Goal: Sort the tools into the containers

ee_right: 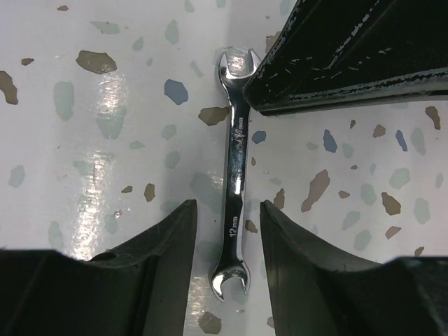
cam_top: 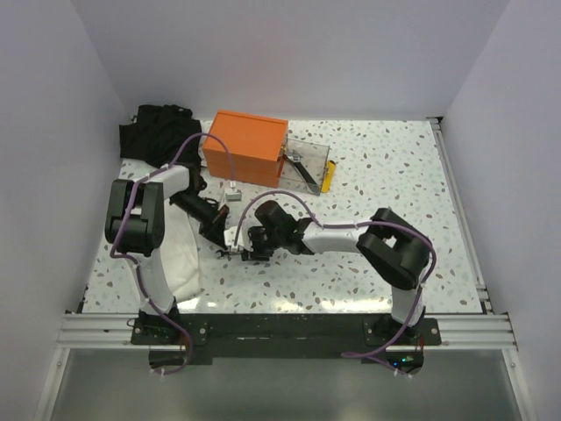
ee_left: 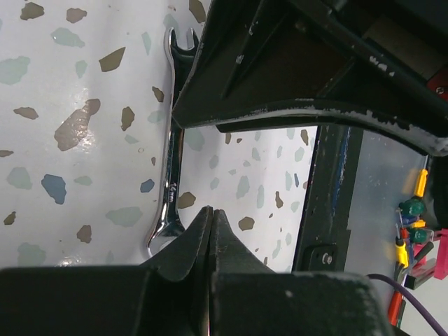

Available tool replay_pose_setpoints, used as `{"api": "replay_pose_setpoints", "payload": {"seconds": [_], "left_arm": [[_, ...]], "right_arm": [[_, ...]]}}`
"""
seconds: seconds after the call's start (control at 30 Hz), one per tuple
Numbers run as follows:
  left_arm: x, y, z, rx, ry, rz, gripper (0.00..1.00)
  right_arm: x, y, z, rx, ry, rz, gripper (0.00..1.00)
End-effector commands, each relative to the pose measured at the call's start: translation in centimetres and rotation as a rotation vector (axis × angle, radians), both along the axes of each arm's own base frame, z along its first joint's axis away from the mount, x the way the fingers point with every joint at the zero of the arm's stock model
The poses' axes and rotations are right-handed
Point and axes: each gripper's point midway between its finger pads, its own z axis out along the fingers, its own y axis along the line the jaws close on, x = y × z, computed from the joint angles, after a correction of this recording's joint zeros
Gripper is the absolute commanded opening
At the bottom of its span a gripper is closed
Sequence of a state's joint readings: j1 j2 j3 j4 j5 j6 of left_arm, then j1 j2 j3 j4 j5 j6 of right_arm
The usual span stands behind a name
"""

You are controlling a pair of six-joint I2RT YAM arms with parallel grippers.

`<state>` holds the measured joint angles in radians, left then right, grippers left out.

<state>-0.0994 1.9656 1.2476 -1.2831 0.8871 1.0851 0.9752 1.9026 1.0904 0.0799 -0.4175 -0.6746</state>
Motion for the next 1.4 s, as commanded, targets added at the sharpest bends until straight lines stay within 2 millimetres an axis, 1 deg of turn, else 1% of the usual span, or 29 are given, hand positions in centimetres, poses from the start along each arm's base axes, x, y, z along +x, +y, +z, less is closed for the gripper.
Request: {"api": "replay_pose_setpoints", "payload": {"seconds": [0.0, 0.1, 0.13, 0.2, 0.23, 0.27, 0.3, 0.33, 0.37, 0.4, 0.43, 0.47, 0.53, 0.6, 0.63, 0.67, 0.7, 0.73, 0.77, 0.8, 0.83, 0.87, 0.9, 0.93, 0.97, 1.03, 1.07, 1.23, 1.37], "left_arm": [[0.2, -0.7, 1.4, -0.051, -0.005, 0.014, 0.00], [1.0, -0.6, 1.6, -0.047, -0.035, 0.047, 0.09], [1.5, -0.4, 1.3, -0.031, -0.062, 0.051, 0.18], [2.0, 0.4, 0.9, 0.035, -0.082, 0.082, 0.23], [3.0, 0.7, 0.3, 0.059, -0.133, 0.095, 0.31], [3.5, 1.1, 0.5, 0.095, -0.147, 0.139, 0.33], [3.6, 1.9, -0.2, 0.147, -0.170, 0.150, 0.38], [4.7, 2.1, -0.4, 0.157, -0.231, 0.161, 0.40], [5.0, 2.4, 0.0, 0.170, -0.275, 0.172, 0.42], [4.8, 2.8, -0.5, 0.192, -0.293, 0.170, 0.45], [5.0, 2.8, -0.4, 0.185, -0.326, 0.166, 0.46], [5.0, 2.8, -0.1, 0.172, -0.366, 0.145, 0.47], [4.7, 2.6, 0.0, 0.150, -0.385, 0.128, 0.49], [4.9, 2.5, 0.2, 0.152, -0.420, 0.132, 0.50], [5.6, 2.4, 0.3, 0.146, -0.466, 0.135, 0.51], [5.9, 2.3, 1.2, 0.144, -0.520, 0.147, 0.51], [5.4, 2.4, 0.6, 0.168, -0.539, 0.143, 0.51], [5.9, 1.8, 0.9, 0.162, -0.613, 0.123, 0.51], [5.9, 1.4, 1.9, 0.157, -0.687, 0.105, 0.51], [5.0, 1.6, 1.0, 0.183, -0.700, 0.084, 0.50], [5.0, 0.6, 1.2, 0.179, -0.755, 0.050, 0.50], [4.8, 0.3, 1.6, 0.178, -0.799, 0.030, 0.50], [4.3, 0.3, 1.0, 0.199, -0.802, 0.013, 0.50], [4.3, -0.4, 0.9, 0.192, -0.824, -0.005, 0.50], [4.1, -0.7, 0.8, 0.194, -0.818, -0.001, 0.50], [3.9, -1.2, 0.4, 0.198, -0.807, -0.010, 0.49], [3.9, -1.3, -0.1, 0.206, -0.787, -0.007, 0.49], [3.1, -1.9, -1.3, 0.221, -0.761, -0.031, 0.48], [1.8, -2.0, -2.5, 0.237, -0.738, -0.065, 0.48]], "right_arm": [[1.4, 1.4, 1.7, 0.046, -0.099, 0.003, 0.48], [0.8, 1.1, 0.7, 0.014, -0.080, 0.021, 0.50], [0.5, 1.0, -0.1, -0.008, -0.061, 0.027, 0.50], [0.3, 0.8, -0.4, -0.028, -0.039, 0.025, 0.49], [0.2, 0.8, -0.6, -0.032, -0.029, 0.028, 0.49], [-0.1, 0.6, -0.8, -0.036, -0.018, 0.032, 0.48], [-0.3, 0.5, -0.7, -0.036, -0.013, 0.039, 0.47], [-0.6, 0.5, -0.5, -0.027, -0.008, 0.049, 0.47], [-0.9, 0.3, 0.3, -0.011, -0.005, 0.048, 0.47], [-1.1, 0.3, 0.7, -0.001, -0.002, 0.047, 0.47], [-1.1, 0.1, 1.0, 0.004, 0.002, 0.037, 0.48], [-0.9, -0.1, 2.2, 0.022, 0.002, 0.006, 0.48], [-0.5, -0.8, 3.3, 0.032, 0.009, -0.037, 0.48], [0.3, -2.0, 5.0, 0.050, -0.006, -0.104, 0.49], [0.5, -2.5, 5.5, 0.056, -0.012, -0.129, 0.49], [0.7, -3.7, 5.3, 0.043, -0.001, -0.163, 0.50], [0.8, -4.2, 7.2, 0.078, -0.019, -0.181, 0.50], [0.9, -5.0, 7.5, 0.081, -0.018, -0.202, 0.50], [0.9, -6.2, 7.3, 0.078, 0.005, -0.242, 0.50], [1.0, -7.2, 8.3, 0.091, 0.009, -0.270, 0.51], [1.0, -7.9, 8.4, 0.091, 0.025, -0.298, 0.51], [1.2, -9.2, 7.9, 0.070, 0.071, -0.354, 0.51], [1.5, -9.9, 7.8, 0.064, 0.081, -0.394, 0.51], [1.6, -10.5, 8.2, 0.071, 0.086, -0.421, 0.51], [1.9, -11.4, 7.7, 0.066, 0.115, -0.471, 0.51], [2.1, -12.2, 8.2, 0.088, 0.120, -0.502, 0.51], [2.2, -12.9, 7.8, 0.088, 0.130, -0.523, 0.52], [2.5, -13.9, 7.7, 0.085, 0.127, -0.548, 0.52], [3.6, -14.2, 8.0, 0.109, 0.114, -0.580, 0.52]]}}
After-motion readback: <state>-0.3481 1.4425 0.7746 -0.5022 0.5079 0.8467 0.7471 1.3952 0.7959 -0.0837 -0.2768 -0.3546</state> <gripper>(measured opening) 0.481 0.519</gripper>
